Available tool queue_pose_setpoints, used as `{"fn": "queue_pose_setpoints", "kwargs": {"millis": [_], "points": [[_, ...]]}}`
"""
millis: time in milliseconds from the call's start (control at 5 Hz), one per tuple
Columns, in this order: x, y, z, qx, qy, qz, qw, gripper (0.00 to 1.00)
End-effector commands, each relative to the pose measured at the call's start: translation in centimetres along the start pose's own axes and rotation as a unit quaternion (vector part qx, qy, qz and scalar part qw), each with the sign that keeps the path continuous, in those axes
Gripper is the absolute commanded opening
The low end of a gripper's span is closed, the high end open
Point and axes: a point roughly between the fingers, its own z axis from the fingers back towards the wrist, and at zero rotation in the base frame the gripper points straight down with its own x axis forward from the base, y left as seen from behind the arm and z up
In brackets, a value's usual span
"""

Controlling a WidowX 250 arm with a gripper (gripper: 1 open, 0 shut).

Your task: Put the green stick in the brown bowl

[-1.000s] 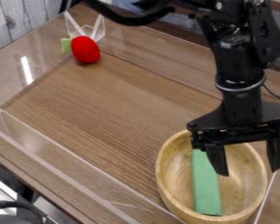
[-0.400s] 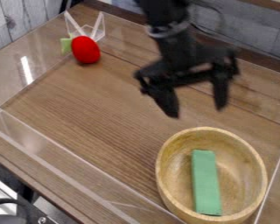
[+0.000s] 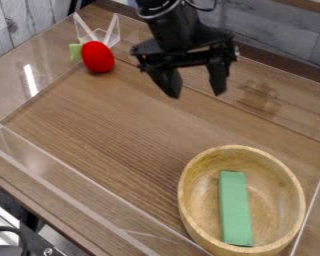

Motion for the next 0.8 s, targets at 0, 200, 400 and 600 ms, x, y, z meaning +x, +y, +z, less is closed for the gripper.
{"fn": "queue_pose_setpoints", "kwargs": {"millis": [0,200,400,600], "points": [[2.5,0.3,0.3,0.02,-0.052,-0.024,0.9982,1.0],[2.7,0.7,0.1,0.033,-0.061,-0.039,0.9968,1.0],[3.0,1.2,-0.3,0.047,-0.069,-0.051,0.9952,1.0],[3.0,1.7,-0.6,0.058,-0.07,-0.06,0.994,1.0]]}}
